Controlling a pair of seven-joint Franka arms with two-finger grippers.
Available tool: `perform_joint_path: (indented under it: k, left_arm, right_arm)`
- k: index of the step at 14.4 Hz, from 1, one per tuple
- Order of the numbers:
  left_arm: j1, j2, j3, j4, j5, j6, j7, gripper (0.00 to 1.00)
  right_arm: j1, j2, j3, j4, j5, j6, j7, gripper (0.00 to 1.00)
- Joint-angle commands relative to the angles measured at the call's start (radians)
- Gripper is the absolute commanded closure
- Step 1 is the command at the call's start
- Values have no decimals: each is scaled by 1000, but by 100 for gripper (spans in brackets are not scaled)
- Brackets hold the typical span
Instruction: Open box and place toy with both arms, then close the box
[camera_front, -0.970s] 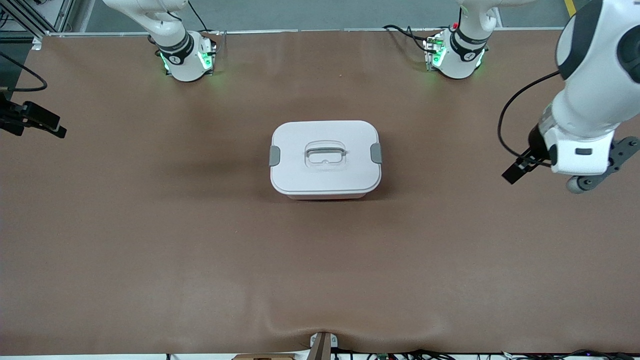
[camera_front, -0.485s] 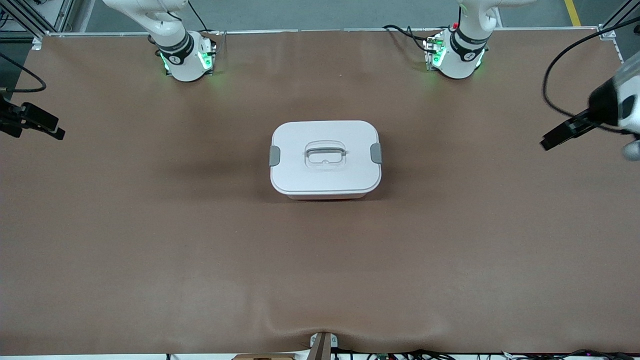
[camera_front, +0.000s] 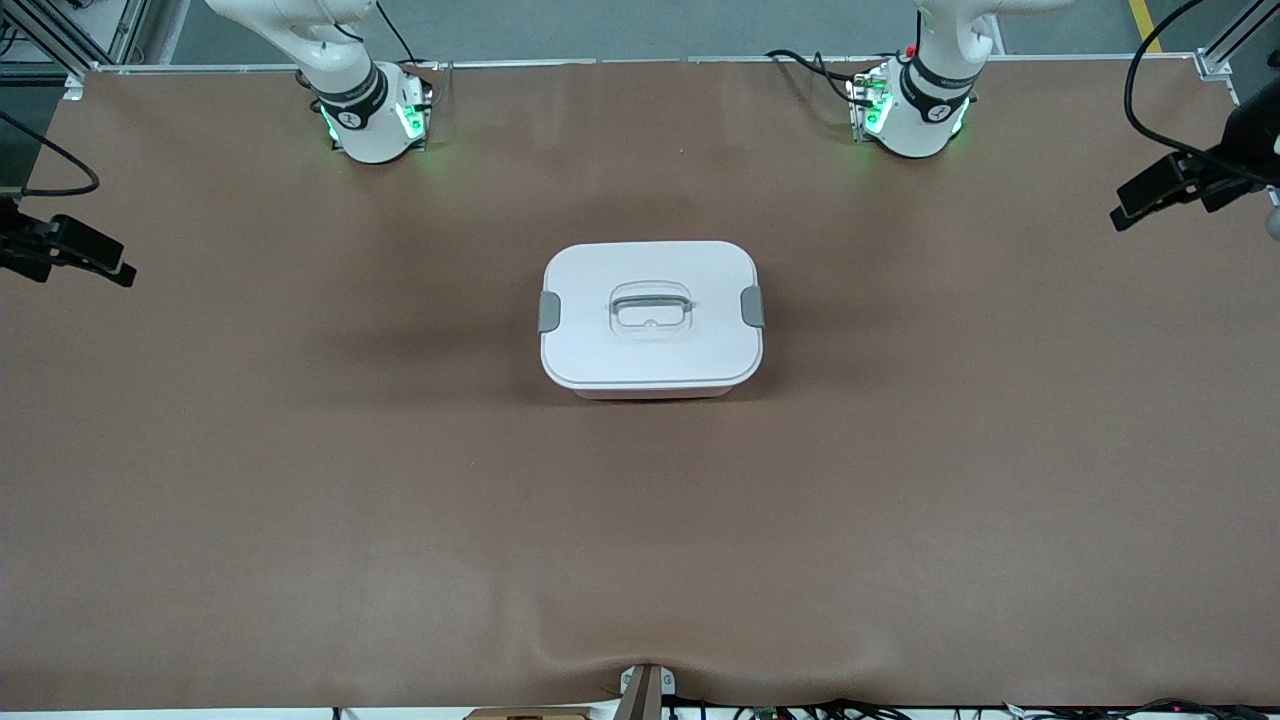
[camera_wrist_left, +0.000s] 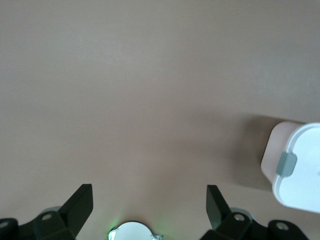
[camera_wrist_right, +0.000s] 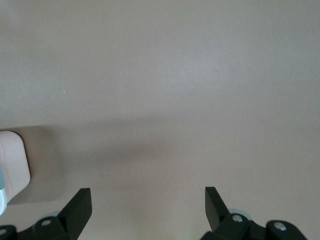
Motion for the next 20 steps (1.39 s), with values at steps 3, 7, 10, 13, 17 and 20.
perform_joint_path:
  k: [3,7,10,13,17,20]
  left_arm:
    - [-11,-37,21,-52,-14,8,68,0]
    - [-12,-33,21,-50,-5,34,90,0]
    - [-23,-27,20,-50,-2,40,116,0]
    - [-26,-25,20,-50,0,40,118,0]
    - [-26,-25,20,-50,0,40,124,0]
    - [-26,-25,20,-48,0,38,122,0]
  right_arm:
    - [-6,1,14,16,0,-10,0,0]
    - [7,1,17,14,0,-10,0,0]
    - [2,1,16,14,0,-10,-1,0]
    - [1,1,17,14,0,-8,-1,0]
    - [1,1,16,13,0,-11,-1,0]
    - [-2,1,16,13,0,-11,-1,0]
